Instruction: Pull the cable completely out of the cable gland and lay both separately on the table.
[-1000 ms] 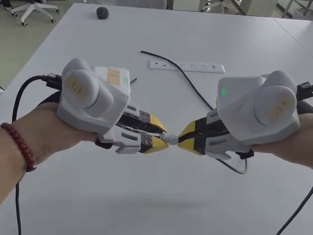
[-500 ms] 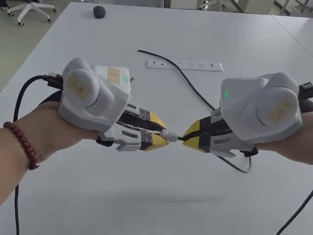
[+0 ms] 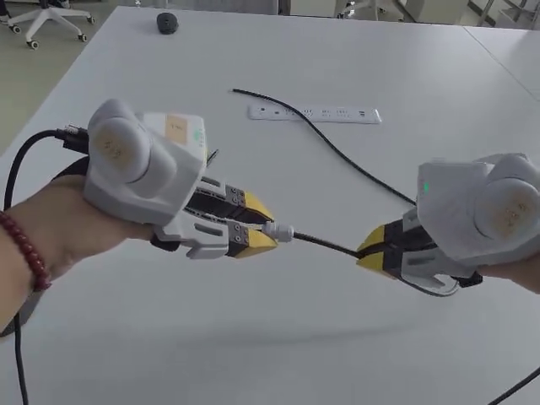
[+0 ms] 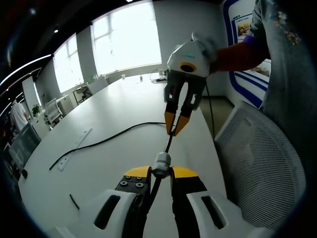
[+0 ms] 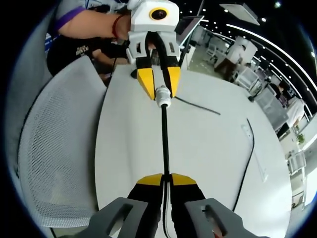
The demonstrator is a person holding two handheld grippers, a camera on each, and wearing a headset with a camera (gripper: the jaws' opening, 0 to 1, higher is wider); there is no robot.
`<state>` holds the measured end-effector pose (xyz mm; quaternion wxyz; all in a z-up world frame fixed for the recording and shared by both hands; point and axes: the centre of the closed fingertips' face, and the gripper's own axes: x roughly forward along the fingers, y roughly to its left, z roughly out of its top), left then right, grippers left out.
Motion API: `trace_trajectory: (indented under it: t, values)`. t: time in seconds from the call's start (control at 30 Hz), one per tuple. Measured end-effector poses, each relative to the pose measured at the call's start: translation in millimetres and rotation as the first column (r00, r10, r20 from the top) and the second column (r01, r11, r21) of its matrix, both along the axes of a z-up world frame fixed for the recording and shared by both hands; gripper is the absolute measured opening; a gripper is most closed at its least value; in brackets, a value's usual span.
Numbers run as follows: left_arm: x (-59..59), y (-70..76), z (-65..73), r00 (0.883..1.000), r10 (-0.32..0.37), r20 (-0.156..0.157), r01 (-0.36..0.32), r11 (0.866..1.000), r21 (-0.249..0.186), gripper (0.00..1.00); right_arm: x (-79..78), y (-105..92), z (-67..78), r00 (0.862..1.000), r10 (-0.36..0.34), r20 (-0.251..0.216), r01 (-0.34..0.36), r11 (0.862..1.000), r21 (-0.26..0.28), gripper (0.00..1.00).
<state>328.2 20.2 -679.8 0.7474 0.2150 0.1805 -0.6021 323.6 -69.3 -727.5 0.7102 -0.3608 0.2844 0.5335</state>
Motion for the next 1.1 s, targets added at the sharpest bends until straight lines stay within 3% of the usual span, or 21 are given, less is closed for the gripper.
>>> trace_trajectory:
  t: [0.27, 0.53, 0.93, 1.1]
  values:
    - [-6.7, -4.1, 3.5, 1.0, -0.018, 0.005, 0.018, 1.0, -0.005, 0.16, 2.5, -17.8, -21.3, 0.998, -0.05, -0.029, 0.049, 0.998, -0.026, 0.0]
    - [-5.6, 0.4, 9.7, 1.0, -0.012, 0.011, 0.012, 1.0, -0.012, 0.16, -0.2, -31.9, -42.7, 0.99, -0.105, -0.089, 0.102, 0.994, -0.043, 0.0]
    - [-3.6, 1.4, 12.7, 1.0, 0.003, 0.0, -0.003, 1.0, -0.026, 0.16, 1.2, -38.3, -54.5, 0.983, -0.14, -0.122, 0.137, 0.99, -0.037, 0.0]
    - [-7.2, 0.4, 9.7, 1.0, -0.006, -0.003, 0.006, 1.0, -0.013, 0.16, 1.0, -40.5, -60.0, 0.98, -0.152, -0.129, 0.148, 0.988, -0.04, 0.0]
